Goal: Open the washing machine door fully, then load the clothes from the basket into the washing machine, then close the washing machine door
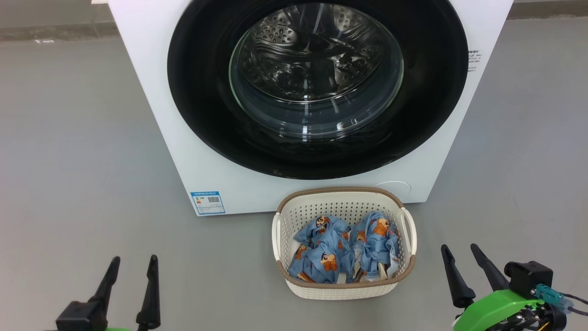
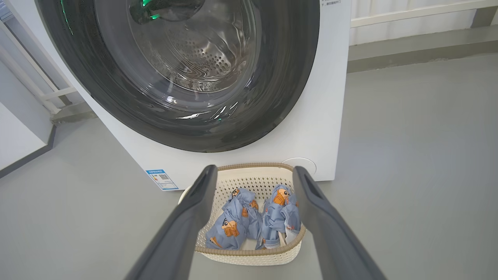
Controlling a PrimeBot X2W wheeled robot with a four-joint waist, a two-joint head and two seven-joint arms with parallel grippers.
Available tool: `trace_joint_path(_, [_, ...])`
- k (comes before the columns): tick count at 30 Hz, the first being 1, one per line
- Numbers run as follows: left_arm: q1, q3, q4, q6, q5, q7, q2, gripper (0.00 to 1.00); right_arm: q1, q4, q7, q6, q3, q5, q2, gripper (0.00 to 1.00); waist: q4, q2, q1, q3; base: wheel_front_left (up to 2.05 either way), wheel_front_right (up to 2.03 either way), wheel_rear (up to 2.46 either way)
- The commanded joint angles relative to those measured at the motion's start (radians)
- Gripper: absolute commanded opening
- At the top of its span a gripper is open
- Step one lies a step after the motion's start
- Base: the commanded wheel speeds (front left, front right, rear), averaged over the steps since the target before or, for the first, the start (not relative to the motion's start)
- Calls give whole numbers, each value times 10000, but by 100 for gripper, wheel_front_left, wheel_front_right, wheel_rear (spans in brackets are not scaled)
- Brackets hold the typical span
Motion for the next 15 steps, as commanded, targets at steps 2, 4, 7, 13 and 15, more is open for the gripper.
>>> trace_joint_path(2, [-189, 285, -325, -15, 492, -186, 209, 100, -342, -130, -213, 15, 143, -545, -151, 100, -17, 0, -1, -2, 0, 0, 0])
trace_joint_path(4, [-184, 282, -320, -16, 636, -224, 208, 100, -342, -111, -251, 16, 107, -744, -138, 100, -30, 0, -1, 5, 0, 0, 0])
trace_joint_path(7, [-194, 301, -303, -16, 626, -224, 198, 100, -331, -113, -251, 16, 13, -829, -117, 100, -48, 0, -1, 22, 0, 0, 0])
trace_joint_path(13, [-200, 372, -225, -16, 610, -224, 177, 100, -305, -127, -251, 16, -185, -949, -54, 100, -73, 0, -1, 11, 0, 0, 0])
trace_joint_path(15, [-197, 385, -191, -16, 608, -224, 166, 100, -281, -133, -251, 16, -249, -996, -30, 100, -70, 0, -1, 2, 0, 0, 0])
